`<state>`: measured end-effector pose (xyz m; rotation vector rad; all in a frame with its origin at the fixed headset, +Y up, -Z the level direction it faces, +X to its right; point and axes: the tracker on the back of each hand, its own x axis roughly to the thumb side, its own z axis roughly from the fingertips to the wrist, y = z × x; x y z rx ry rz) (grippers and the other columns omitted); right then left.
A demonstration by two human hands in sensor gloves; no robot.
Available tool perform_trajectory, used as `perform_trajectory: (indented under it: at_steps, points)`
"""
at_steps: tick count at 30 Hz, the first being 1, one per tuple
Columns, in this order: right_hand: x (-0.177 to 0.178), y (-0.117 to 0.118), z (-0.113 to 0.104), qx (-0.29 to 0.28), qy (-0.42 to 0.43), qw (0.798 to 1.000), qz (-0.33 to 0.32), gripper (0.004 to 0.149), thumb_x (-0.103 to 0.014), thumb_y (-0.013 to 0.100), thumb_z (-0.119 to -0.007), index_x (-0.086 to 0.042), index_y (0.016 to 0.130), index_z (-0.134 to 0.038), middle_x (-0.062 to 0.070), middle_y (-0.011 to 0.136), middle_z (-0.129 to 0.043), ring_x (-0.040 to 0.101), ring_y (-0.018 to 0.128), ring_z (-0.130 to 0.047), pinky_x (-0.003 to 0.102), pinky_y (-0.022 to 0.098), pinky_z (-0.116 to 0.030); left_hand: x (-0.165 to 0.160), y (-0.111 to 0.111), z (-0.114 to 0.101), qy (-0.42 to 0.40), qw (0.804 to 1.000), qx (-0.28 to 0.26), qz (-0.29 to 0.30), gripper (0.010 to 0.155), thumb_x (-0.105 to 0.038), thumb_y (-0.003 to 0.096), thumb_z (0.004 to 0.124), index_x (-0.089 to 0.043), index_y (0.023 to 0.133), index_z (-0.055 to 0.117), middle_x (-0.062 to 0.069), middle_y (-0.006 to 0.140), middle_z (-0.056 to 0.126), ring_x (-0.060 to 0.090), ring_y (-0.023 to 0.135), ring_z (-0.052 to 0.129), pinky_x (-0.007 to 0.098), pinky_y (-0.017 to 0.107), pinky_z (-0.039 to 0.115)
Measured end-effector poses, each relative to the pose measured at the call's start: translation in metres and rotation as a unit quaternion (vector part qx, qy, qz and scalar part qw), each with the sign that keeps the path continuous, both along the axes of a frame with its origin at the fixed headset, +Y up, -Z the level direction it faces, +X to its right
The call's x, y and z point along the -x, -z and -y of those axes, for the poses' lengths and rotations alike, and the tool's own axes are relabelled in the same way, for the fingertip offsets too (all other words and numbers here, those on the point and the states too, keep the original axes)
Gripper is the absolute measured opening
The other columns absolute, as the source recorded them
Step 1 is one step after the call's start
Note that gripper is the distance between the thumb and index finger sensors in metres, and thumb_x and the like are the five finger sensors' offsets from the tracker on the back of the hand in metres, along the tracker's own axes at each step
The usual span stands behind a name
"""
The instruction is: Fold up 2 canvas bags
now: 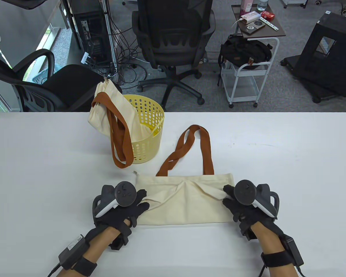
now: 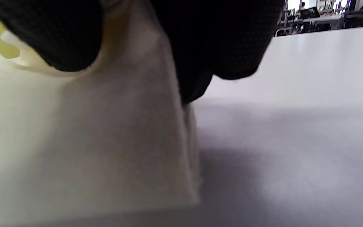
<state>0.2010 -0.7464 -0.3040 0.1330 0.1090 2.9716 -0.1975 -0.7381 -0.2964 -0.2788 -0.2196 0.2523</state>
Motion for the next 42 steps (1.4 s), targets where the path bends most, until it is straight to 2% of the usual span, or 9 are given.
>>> perform_trajectory:
  at_steps: [3, 5, 9, 14, 19, 26, 32, 38, 42]
  points:
    - [0.007, -0.003, 0.003, -0.023, -0.039, 0.999, 0.019, 0.058, -0.042, 0.041, -0.089, -0.025, 0.094, -0.074, 0.004, 0.083, -0.094, 0.024, 0.063, -0.103, 0.044, 0.050, -0.086, -0.003, -0.004, -0.002, 0.018, 0.999, -0.030, -0.005, 0.080, -0.055, 0.0398, 0.077, -0.030, 0.105, 0.039, 0.001, 0.113, 0.053, 0.034, 0.103, 0.072, 0.056, 0.076, 0.061]
    - [0.011, -0.005, 0.005, -0.040, -0.092, 0.993, 0.055, 0.060, -0.044, 0.041, -0.089, -0.025, 0.095, -0.073, 0.004, 0.084, -0.093, 0.024, 0.064, -0.102, 0.044, 0.051, -0.085, -0.006, -0.003, 0.005, 0.027, 0.999, -0.013, 0.016, 0.082, -0.053, 0.0397, 0.078, -0.035, 0.106, 0.034, 0.001, 0.117, 0.038, 0.036, 0.111, 0.053, 0.060, 0.080, 0.051]
    - [0.016, -0.003, 0.015, -0.009, -0.166, 0.984, 0.067, 0.069, -0.049, 0.042, -0.086, -0.026, 0.102, -0.062, 0.005, 0.097, -0.080, 0.027, 0.077, -0.093, 0.046, 0.059, -0.079, -0.012, 0.003, 0.024, 0.082, 0.994, 0.045, 0.048, 0.081, -0.055, 0.0373, 0.080, -0.039, 0.106, 0.039, 0.001, 0.117, 0.020, 0.040, 0.114, 0.031, 0.063, 0.081, 0.039]
    - [0.014, 0.002, 0.018, 0.035, -0.148, 0.985, 0.077, 0.069, -0.048, 0.044, -0.083, -0.025, 0.104, -0.057, 0.008, 0.105, -0.070, 0.033, 0.087, -0.085, 0.051, 0.064, -0.074, -0.011, 0.010, 0.046, 0.103, 0.986, 0.120, 0.047, 0.088, -0.058, 0.0359, 0.077, -0.039, 0.105, 0.027, 0.002, 0.113, 0.002, 0.040, 0.110, 0.008, 0.064, 0.080, 0.026]
    - [0.009, 0.010, 0.003, 0.035, -0.116, 0.988, 0.099, 0.072, -0.051, 0.043, -0.083, -0.024, 0.105, -0.056, 0.009, 0.107, -0.068, 0.033, 0.089, -0.083, 0.051, 0.065, -0.073, -0.009, 0.012, 0.048, 0.093, 0.982, 0.154, 0.060, 0.089, -0.058, 0.0362, 0.078, -0.040, 0.105, 0.023, 0.003, 0.112, 0.001, 0.037, 0.110, 0.006, 0.062, 0.079, 0.018]
    - [0.024, 0.067, -0.034, 0.020, -0.089, 0.987, 0.134, 0.073, -0.050, 0.044, -0.084, -0.026, 0.106, -0.054, 0.009, 0.111, -0.062, 0.035, 0.095, -0.075, 0.054, 0.069, -0.068, -0.009, 0.011, 0.049, 0.095, 0.982, 0.152, 0.062, 0.089, -0.059, 0.0364, 0.076, -0.040, 0.105, 0.022, 0.003, 0.112, 0.000, 0.037, 0.111, 0.007, 0.063, 0.078, 0.018]
    - [0.062, 0.140, -0.062, 0.002, -0.122, 0.982, 0.148, 0.073, -0.050, 0.044, -0.084, -0.027, 0.106, -0.053, 0.007, 0.114, -0.057, 0.036, 0.104, -0.064, 0.058, 0.076, -0.056, -0.010, 0.011, 0.050, 0.098, 0.980, 0.158, 0.064, 0.089, -0.059, 0.0367, 0.075, -0.040, 0.104, 0.020, 0.003, 0.111, -0.002, 0.037, 0.110, 0.005, 0.062, 0.078, 0.016]
    - [0.094, 0.199, -0.066, 0.002, -0.106, 0.988, 0.114, 0.073, -0.046, 0.044, -0.085, -0.030, 0.106, -0.050, 0.004, 0.117, -0.050, 0.034, 0.109, -0.050, 0.055, 0.081, -0.046, -0.009, 0.011, 0.051, 0.099, 0.980, 0.160, 0.066, 0.089, -0.059, 0.0370, 0.074, -0.040, 0.104, 0.019, 0.003, 0.111, -0.003, 0.036, 0.110, 0.004, 0.062, 0.078, 0.015]
    - [0.109, 0.232, -0.054, 0.035, -0.101, 0.984, 0.145, 0.072, -0.044, 0.045, -0.086, -0.033, 0.106, -0.050, 0.002, 0.118, -0.048, 0.032, 0.111, -0.047, 0.054, 0.083, -0.044, -0.008, 0.011, 0.052, 0.096, 0.980, 0.162, 0.067, 0.089, -0.060, 0.0370, 0.074, -0.040, 0.104, 0.018, 0.003, 0.111, -0.004, 0.036, 0.110, 0.003, 0.062, 0.078, 0.014]
